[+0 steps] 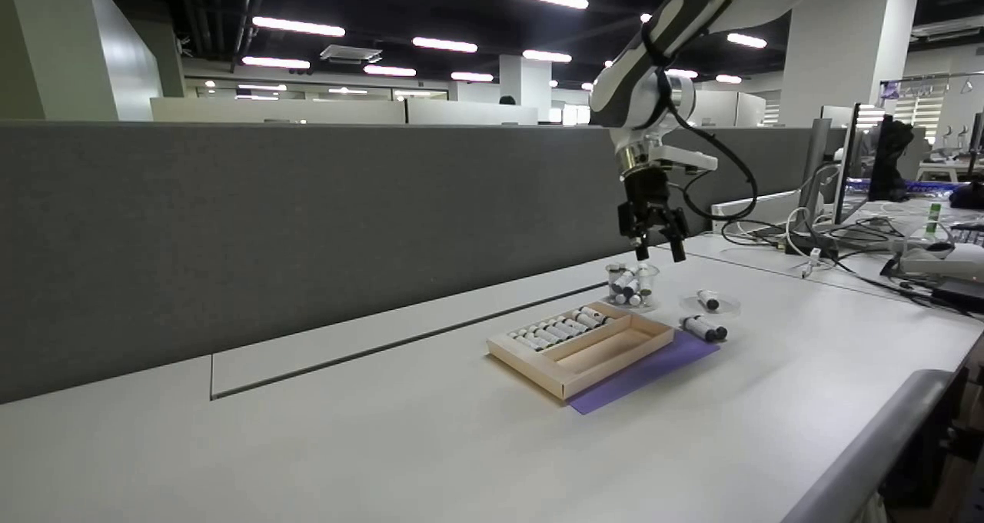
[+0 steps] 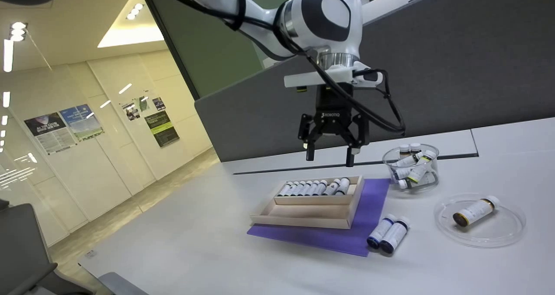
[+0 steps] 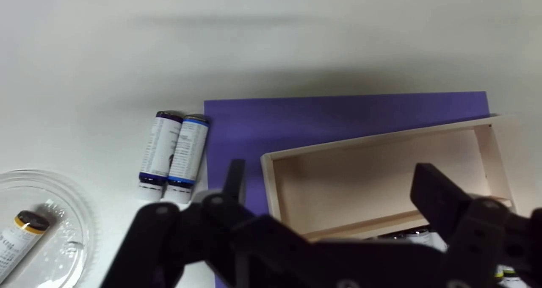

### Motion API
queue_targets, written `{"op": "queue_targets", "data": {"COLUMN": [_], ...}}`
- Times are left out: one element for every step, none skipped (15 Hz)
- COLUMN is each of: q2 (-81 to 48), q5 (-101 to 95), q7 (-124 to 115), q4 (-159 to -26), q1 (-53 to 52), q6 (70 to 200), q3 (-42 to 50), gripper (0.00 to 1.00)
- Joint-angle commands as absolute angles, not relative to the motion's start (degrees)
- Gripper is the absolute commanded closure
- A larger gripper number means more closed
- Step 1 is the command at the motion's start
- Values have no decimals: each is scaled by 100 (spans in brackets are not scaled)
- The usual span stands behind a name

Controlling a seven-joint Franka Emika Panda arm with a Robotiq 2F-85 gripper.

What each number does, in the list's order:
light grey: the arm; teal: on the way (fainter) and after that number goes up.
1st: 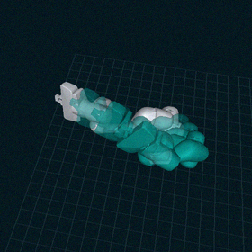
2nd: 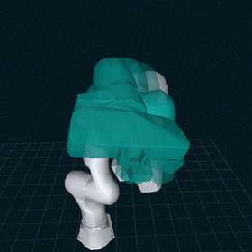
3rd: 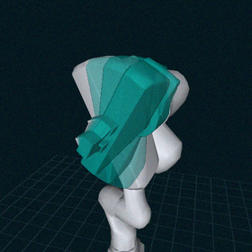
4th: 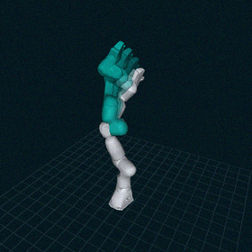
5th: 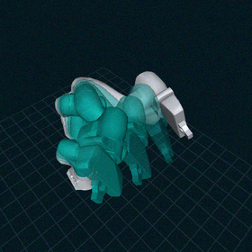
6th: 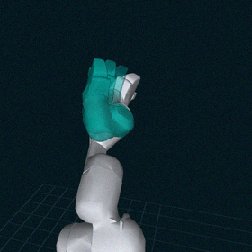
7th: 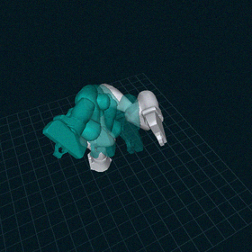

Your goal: Pick up the three small bottles from the bottom compartment of the wooden tray and put them on the table.

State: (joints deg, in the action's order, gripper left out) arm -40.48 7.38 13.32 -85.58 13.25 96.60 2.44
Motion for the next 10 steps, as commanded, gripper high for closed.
{"op": "queue_targets", "data": {"q2": [-4070, -4086, -4099, -4107, -4110, -4110, -4110, -4110, -4110, -4110], "q5": [741, 741, 741, 742, 742, 742, 741, 741, 742, 742], "q7": [1337, 1340, 1342, 1343, 1344, 1344, 1344, 1344, 1344, 1344], "q4": [-8547, -8552, -8554, -8554, -8554, -8554, -8554, -8554, -8554, -8554], "q1": [1332, 1341, 1349, 1352, 1352, 1352, 1352, 1352, 1352, 1352], "q6": [9643, 9643, 9643, 9643, 9643, 9643, 9643, 9643, 9643, 9643], "q3": [251, 252, 253, 253, 253, 253, 253, 253, 253, 253], "gripper": [0, 0, 0, 0, 0, 0, 0, 0, 0, 0]}}
